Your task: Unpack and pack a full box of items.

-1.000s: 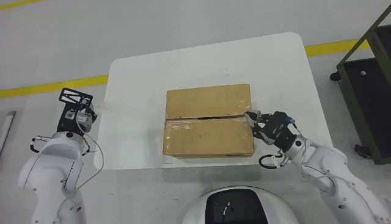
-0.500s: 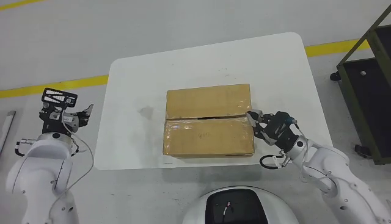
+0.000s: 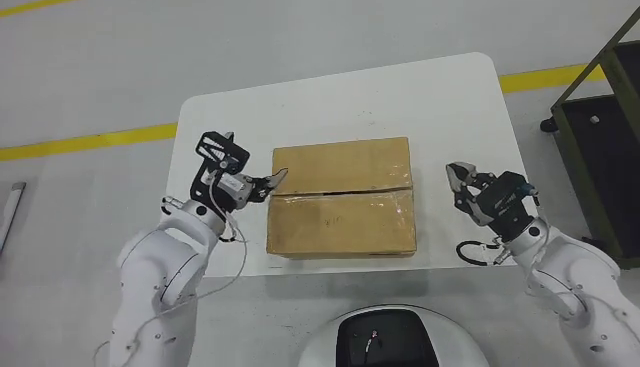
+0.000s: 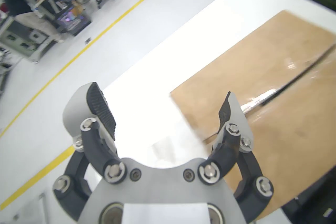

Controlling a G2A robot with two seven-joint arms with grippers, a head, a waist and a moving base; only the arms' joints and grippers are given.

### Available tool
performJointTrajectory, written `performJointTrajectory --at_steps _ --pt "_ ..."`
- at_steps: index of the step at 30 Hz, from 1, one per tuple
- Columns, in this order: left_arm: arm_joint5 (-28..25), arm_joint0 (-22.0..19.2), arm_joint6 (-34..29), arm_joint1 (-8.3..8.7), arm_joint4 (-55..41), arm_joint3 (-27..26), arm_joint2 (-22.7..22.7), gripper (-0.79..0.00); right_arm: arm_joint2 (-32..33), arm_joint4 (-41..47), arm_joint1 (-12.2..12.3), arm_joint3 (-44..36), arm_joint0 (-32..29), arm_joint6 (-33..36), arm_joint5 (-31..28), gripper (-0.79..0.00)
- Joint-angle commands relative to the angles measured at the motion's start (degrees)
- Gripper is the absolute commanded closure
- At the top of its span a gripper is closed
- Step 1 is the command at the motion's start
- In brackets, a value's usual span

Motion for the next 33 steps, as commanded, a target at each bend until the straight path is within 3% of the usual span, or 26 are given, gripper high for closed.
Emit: performJointTrajectory --at_steps 1,7,14,21,33 --pt "0.0 -1.2 -0.16 -0.36 -1.06 0.81 5.3 -0.785 1.22 0.28 0.11 0.11 -0.91 -0.15 -0.01 0.0" --pt "1.74 -5.37 0.3 -1.77 -1.07 4.82 16.96 -0.785 3.1 1.54 0.23 0.08 -3.57 -0.98 0.45 0.0" --pt "-1.89 -9.72 -4.63 -2.29 4.98 8.17 23.26 -0.785 3.75 1.31 0.32 0.1 -5.75 -2.14 0.3 0.0" --pt "-3.38 -11.87 -9.53 -2.36 5.51 9.72 24.03 -0.785 4.16 1.63 0.36 0.22 -6.61 -2.74 0.45 0.0" --pt "-6.61 -15.88 -11.71 -2.46 9.96 12.56 25.27 -0.785 3.88 1.46 0.46 -0.54 -6.87 -2.28 -0.27 0.0"
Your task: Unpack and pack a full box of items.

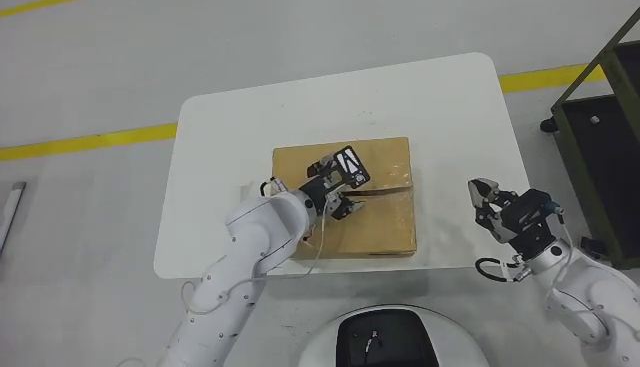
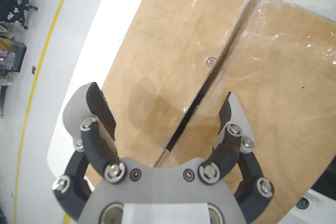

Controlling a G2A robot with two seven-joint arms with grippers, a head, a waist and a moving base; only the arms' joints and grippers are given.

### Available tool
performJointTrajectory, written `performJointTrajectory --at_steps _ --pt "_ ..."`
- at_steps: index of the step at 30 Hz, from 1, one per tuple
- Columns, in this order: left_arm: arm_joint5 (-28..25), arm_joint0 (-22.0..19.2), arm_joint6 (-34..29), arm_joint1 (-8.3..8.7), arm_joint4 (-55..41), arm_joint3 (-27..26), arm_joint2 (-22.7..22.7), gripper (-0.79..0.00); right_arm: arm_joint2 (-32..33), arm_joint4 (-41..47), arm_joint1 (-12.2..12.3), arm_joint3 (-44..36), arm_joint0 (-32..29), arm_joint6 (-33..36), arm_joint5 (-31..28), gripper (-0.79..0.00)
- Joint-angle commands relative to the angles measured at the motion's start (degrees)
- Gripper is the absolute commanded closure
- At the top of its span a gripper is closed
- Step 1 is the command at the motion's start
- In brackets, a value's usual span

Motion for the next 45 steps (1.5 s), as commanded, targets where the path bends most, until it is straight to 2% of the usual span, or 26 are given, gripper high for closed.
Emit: performJointTrajectory --at_steps 1,4,10,12,16,18,19,21,23,26,32,37,45 --pt "-1.22 -0.71 -0.87 0.03 1.15 0.33 0.36 -0.785 0.2 -0.05 0.04 -0.28 -0.06 0.08 -0.18 0.0" --pt "-2.38 -1.45 -1.4 0.04 2.38 1.06 0.8 -0.76 0.37 0.13 0.07 -0.48 -0.09 0.11 -0.24 0.0" --pt "-2.58 -1.79 -1.62 0.14 6.5 1.91 1.27 -0.767 0.27 0.54 0.06 -0.81 -0.12 0.12 0.07 0.0" --pt "-2.7 -1.83 -1.52 0.21 8.3 1.78 1.43 -0.668 0.1 0.58 0.06 -0.96 -0.06 0.21 0.05 0.0" --pt "-3.06 -1.75 -0.5 0.26 9.95 2.08 1.6 -0.653 -0.09 0.68 0.07 -1.0 0.25 0.38 0.02 0.0" --pt "-2.84 -1.82 0.12 0.23 10.26 2.18 1.54 -0.529 -0.24 0.66 0.07 -0.92 0.43 0.42 0.08 0.0" --pt "-2.65 -1.93 0.44 0.21 10.57 2.12 1.52 -0.422 -0.33 0.76 0.06 -0.92 0.49 0.4 0.14 0.0" --pt "-2.2 -1.99 1.33 0.15 11.15 2.22 1.68 -0.379 -0.52 0.73 0.05 -0.94 0.5 0.43 0.28 0.0" --pt "-2.32 -2.21 1.95 0.04 11.52 2.48 2.12 -0.277 -0.66 0.65 0.04 -0.95 0.49 0.39 0.43 0.0" --pt "-2.02 -2.77 2.88 -0.17 12.0 2.84 2.73 -0.015 -0.76 0.71 0.03 -1.12 0.44 0.34 0.58 0.0" --pt "-1.62 -3.79 4.46 -0.53 12.92 3.48 3.42 0.0 -0.88 1.92 -0.01 -1.47 0.04 0.53 0.81 0.0" --pt "-6.9 -5.83 5.34 -0.53 12.34 3.74 3.42 0.0 1.37 2.7 0.4 -2.94 0.83 1.84 -2.85 0.0" --pt "-5.96 -4.7 4.61 -0.7 11.68 2.7 3.65 0.0 -0.28 3.22 0.24 -1.7 0.44 1.21 -1.92 0.0"
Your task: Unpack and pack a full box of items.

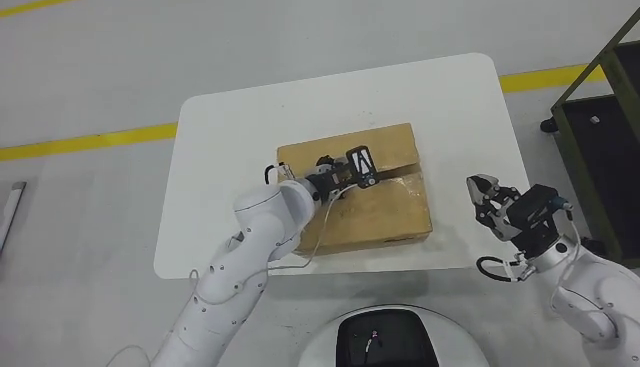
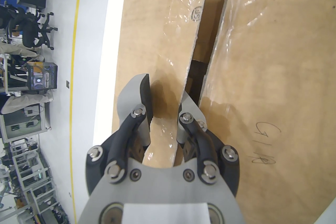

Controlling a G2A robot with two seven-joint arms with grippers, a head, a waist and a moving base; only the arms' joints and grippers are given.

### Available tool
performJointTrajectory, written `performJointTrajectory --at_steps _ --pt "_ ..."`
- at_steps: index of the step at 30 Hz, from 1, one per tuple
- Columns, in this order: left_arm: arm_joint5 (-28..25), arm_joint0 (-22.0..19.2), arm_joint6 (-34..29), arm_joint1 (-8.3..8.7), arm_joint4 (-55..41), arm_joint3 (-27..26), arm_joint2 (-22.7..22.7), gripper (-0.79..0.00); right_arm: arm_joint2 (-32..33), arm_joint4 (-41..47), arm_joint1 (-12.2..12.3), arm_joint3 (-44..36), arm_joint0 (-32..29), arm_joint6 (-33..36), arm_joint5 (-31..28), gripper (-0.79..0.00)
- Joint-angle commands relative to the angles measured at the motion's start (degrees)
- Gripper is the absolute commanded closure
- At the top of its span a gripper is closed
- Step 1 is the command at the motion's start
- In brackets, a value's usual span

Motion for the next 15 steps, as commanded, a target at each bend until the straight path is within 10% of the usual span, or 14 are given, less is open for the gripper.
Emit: performJointTrajectory --at_steps 1,6,7,9,15 --pt "-0.14 -0.2 0.13 -0.11 -0.17 -0.19 0.31 0.0 -0.77 -0.26 -0.07 0.3 -0.05 -0.18 0.33 0.0" --pt "-1.36 -1.5 -0.44 -0.37 -1.0 -0.62 0.56 0.0 -2.88 -0.26 -0.32 2.11 0.83 -0.25 2.13 0.0" --pt "-1.52 -1.74 -0.5 -0.4 -1.07 -0.61 0.56 -0.172 -3.21 -0.28 -0.36 2.42 0.98 -0.24 2.36 0.0" --pt "-1.84 -2.68 -0.38 -0.54 -1.26 -0.34 0.66 -0.785 -4.1 -0.49 -0.46 3.3 1.41 -0.21 3.05 0.0" --pt "-2.37 -8.39 3.24 -1.34 1.1 3.76 2.22 -0.785 -5.6 -0.93 -0.62 4.03 1.55 -0.53 3.77 0.0"
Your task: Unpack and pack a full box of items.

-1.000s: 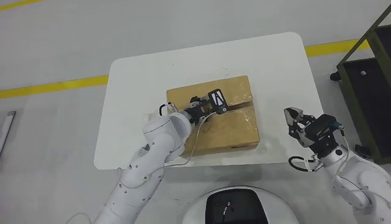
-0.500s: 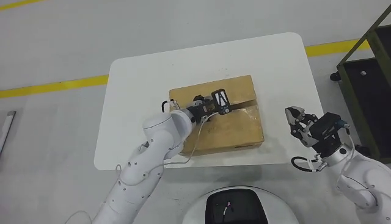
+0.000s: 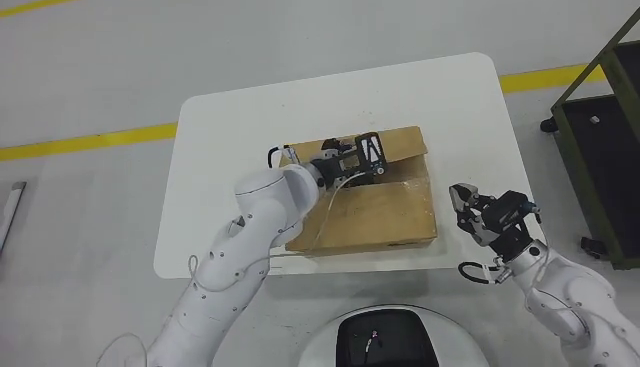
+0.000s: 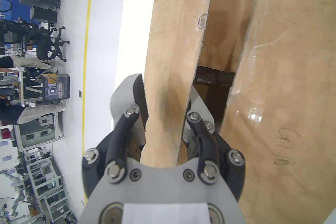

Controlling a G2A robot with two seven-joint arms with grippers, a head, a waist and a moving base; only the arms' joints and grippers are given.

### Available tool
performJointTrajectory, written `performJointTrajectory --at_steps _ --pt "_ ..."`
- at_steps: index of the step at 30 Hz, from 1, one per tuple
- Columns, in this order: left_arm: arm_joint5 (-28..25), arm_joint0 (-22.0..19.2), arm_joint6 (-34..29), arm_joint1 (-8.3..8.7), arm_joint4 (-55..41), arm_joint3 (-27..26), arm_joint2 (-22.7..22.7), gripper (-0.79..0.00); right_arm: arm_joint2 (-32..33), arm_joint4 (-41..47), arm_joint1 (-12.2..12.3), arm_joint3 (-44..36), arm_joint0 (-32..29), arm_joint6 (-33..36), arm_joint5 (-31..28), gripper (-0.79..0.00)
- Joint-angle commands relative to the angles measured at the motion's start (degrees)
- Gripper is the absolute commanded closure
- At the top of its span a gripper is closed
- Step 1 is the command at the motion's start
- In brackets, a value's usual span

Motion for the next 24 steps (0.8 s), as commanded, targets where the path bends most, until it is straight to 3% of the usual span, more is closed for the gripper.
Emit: performJointTrajectory --at_steps 1,14,24 --pt "0.12 -2.6 1.84 -0.37 1.35 1.66 0.83 -0.785 -0.11 -0.14 0.0 -0.12 -0.11 0.05 0.0 0.0" --pt "4.15 -20.13 16.26 -4.62 9.67 23.25 9.35 -0.785 1.4 0.53 0.17 -2.33 -0.56 0.39 -0.25 0.0" --pt "9.25 -27.05 22.16 -8.3 10.76 36.67 13.63 -0.785 2.45 0.91 0.27 -3.24 -0.58 0.64 -0.27 0.0"
